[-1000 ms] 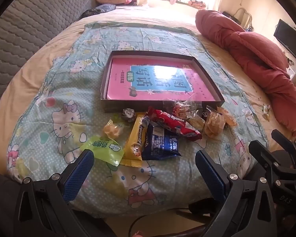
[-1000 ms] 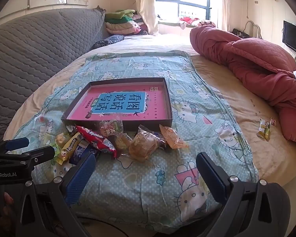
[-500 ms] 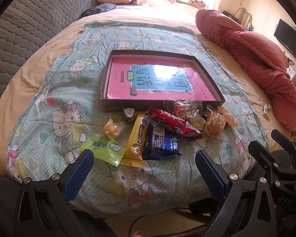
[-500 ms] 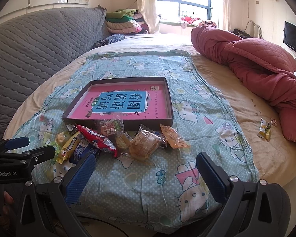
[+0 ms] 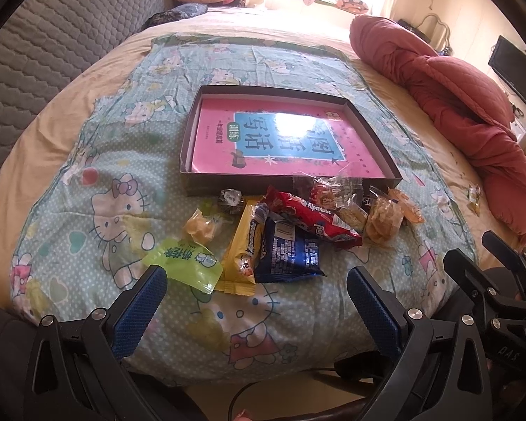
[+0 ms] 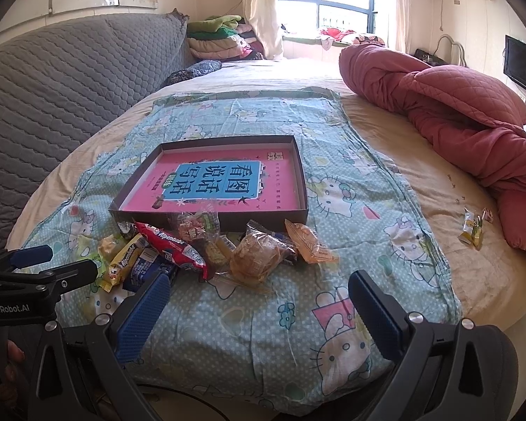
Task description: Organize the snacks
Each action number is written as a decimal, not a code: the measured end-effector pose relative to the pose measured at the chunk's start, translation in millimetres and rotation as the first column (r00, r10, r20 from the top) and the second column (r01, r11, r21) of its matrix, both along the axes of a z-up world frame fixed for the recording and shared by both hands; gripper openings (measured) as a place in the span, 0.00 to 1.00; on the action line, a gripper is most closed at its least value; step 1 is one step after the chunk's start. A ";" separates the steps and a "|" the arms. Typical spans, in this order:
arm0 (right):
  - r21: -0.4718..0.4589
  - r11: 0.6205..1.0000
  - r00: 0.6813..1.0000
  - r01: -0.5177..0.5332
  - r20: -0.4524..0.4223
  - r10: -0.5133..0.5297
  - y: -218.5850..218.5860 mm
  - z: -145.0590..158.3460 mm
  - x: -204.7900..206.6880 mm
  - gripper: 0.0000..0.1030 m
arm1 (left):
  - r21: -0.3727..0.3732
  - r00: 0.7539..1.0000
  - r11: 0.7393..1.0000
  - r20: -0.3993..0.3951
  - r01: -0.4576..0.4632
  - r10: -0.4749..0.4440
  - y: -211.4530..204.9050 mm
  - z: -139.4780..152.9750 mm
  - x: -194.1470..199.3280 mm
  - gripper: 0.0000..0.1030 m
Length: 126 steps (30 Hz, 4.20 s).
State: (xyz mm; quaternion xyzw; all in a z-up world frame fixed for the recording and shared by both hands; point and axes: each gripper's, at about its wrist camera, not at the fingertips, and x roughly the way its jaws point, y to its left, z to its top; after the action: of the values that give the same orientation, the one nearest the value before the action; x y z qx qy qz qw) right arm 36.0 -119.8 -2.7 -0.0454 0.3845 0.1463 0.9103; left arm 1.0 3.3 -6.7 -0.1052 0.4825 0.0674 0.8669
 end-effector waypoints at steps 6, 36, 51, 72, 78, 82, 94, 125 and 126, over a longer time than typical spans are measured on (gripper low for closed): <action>0.011 1.000 1.000 0.011 -0.007 -0.011 -3.4 -1.7 1.9 1.00 | 0.033 0.997 0.999 -0.073 -0.009 0.012 4.9 -0.4 -0.7 1.00; 0.108 0.993 0.993 0.036 -0.112 -0.024 -17.4 -18.6 25.7 1.00 | -0.034 0.984 0.988 -0.097 -0.152 0.148 76.4 -33.2 6.2 1.00; 0.129 0.978 0.955 0.166 -0.267 -0.127 3.3 -59.7 73.6 0.97 | -0.027 0.992 0.998 -0.116 -0.061 0.057 82.3 -58.1 36.7 1.00; 0.214 0.955 0.922 0.204 -0.370 -0.114 13.2 -92.5 101.7 0.61 | -0.029 0.988 0.996 -0.130 0.084 -0.087 68.1 -73.4 62.4 0.65; 0.224 0.954 0.925 0.201 -0.365 -0.109 9.9 -94.8 103.7 0.51 | -0.038 0.985 0.994 -0.135 0.099 -0.103 65.3 -79.2 68.9 0.61; 0.239 0.953 0.929 0.184 -0.360 -0.089 9.4 -93.9 104.8 0.47 | -0.028 0.985 0.994 -0.134 0.106 -0.109 63.8 -81.0 72.5 0.56; 0.253 0.955 0.941 0.153 -0.332 -0.063 5.6 -81.3 95.7 0.45 | -0.032 0.983 0.989 -0.117 0.141 -0.144 60.8 -78.8 71.8 0.37; 0.267 0.962 0.997 -0.048 -0.051 0.064 15.8 -22.9 88.1 0.45 | -0.111 0.992 0.993 0.128 0.030 -0.015 78.8 -5.1 44.2 0.37; 0.267 0.962 0.997 -0.055 -0.037 0.068 16.5 -20.7 90.7 0.45 | -0.100 0.991 0.995 0.134 0.030 -0.017 77.2 -3.7 45.5 0.37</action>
State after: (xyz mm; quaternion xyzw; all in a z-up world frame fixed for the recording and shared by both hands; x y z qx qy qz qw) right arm 126.7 -103.3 -23.4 0.0684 0.3807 0.2256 0.8941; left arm 46.4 80.4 -10.4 -0.1479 0.4275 0.0253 0.8915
